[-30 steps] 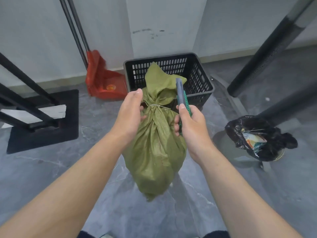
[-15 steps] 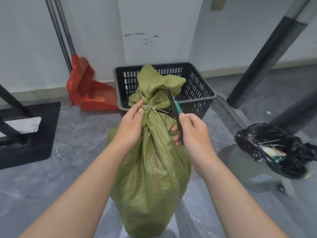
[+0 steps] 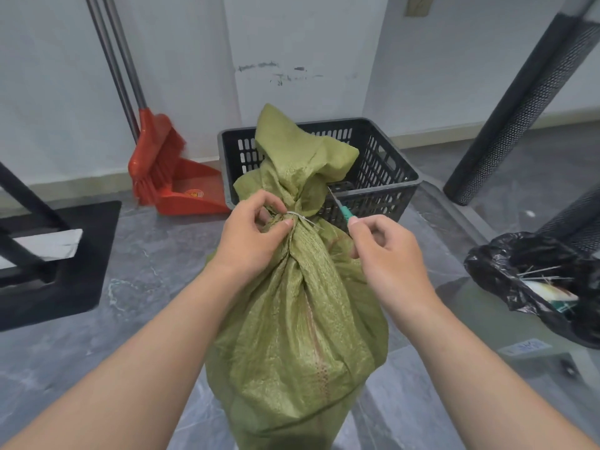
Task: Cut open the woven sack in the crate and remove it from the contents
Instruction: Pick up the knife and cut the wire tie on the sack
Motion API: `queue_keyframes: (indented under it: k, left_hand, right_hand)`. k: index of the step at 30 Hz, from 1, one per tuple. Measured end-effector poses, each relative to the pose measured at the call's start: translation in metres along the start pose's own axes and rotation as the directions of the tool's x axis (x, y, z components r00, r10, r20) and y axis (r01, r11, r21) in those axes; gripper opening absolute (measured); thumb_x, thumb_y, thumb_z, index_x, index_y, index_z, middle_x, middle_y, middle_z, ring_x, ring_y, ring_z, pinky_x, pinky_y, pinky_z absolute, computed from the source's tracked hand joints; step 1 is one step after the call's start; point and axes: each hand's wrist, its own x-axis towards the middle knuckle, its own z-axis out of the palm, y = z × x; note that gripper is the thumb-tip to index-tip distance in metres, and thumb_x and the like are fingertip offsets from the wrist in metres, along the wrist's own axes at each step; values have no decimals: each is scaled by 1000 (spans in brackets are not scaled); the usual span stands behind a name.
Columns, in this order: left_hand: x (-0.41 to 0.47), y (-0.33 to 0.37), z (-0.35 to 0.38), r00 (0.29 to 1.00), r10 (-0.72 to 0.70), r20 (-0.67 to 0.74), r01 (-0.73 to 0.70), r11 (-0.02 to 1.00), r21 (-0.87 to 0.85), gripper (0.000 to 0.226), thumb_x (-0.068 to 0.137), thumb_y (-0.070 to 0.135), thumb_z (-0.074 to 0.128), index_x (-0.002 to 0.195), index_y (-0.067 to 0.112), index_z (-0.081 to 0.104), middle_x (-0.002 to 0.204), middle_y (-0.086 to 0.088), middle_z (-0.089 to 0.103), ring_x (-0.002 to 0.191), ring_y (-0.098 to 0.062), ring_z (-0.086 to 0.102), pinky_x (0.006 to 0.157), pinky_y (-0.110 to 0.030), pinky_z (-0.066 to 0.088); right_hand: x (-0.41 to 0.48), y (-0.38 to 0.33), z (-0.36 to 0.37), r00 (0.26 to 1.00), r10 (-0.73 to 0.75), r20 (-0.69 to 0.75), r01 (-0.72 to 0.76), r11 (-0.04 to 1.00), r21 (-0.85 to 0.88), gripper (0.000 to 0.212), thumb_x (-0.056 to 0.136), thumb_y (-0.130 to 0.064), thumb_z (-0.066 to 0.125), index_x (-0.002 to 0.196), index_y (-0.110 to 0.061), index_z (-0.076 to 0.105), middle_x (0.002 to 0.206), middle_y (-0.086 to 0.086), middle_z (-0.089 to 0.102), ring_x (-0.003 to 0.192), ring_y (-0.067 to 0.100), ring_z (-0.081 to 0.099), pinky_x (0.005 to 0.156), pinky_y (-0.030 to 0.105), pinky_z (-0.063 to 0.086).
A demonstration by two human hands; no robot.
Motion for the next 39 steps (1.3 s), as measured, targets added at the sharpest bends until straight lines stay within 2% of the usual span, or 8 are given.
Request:
queue_keyframes:
  k: [2,5,10,12,18,28,32,39]
  left_hand:
    - [-3,-1,-3,1000,22,-5,-21,998,56,14,85,23,80,86,33,69,93,2,53,68,-14,42,71,-33,46]
    - [-6,2,-10,1000,0,-23,3,995,102,21,79,22,82,91,37,76,100,6,59,68,-12,46,75,-33,52]
    - [-5,10,-16,994,-73,-85,71,997,-25,14,71,30,85,85,34,81,82,8,63,59,-11,50,64,-29,48]
    - [-6,13,-18,990,-119,-76,109,986,-128,13,73,29,90,83,26,81,69,9,59,57,-8,50,59,-27,46]
    - [-9,19,-18,990,-138,-12,136,985,-107,14,75,3,85,72,14,77,62,11,62,53,-2,51,57,-22,46]
    - [-5,26,-28,985,-161,-64,146,970,-195,9,89,10,78,84,18,76,75,3,66,62,-7,54,63,-21,45]
    - [-5,27,-31,982,-175,-66,160,970,-184,7,91,11,76,87,16,77,69,7,63,47,6,49,52,-10,41]
    - [-7,29,-31,982,-177,-66,161,967,-198,9,91,12,76,85,18,77,69,7,64,56,-2,52,56,-13,44]
  right_hand:
    - [-2,1,-1,1000,-16,-22,15,999,-32,28,96,-54,54,87,-31,68,86,15,69,68,28,60,65,47,49]
    - [-4,5,-7,999,-38,-37,32,986,-165,23,92,-51,58,83,-31,66,70,1,66,64,18,60,62,41,49]
    - [-9,6,-16,994,-103,-29,86,929,-361,18,82,-50,65,79,-33,64,65,-7,64,63,15,60,57,38,50]
    - [-11,6,-16,991,-124,-49,97,924,-371,17,82,-51,65,79,-34,65,65,-8,65,63,14,61,56,38,50]
    - [-14,2,-11,968,-205,-147,162,952,-259,15,85,-50,65,81,-36,65,70,-13,63,66,8,59,58,36,49]
    - [-20,0,2,883,-458,-103,366,809,-460,24,73,-50,76,95,-38,75,77,-15,70,75,12,65,59,35,55]
    - [-19,1,10,867,-492,-81,403,785,-470,27,73,-48,80,98,-38,78,76,-10,69,75,16,66,58,38,55]
    - [-19,1,13,848,-524,-76,430,764,-481,31,73,-49,80,101,-37,79,75,-9,68,73,18,66,55,36,53]
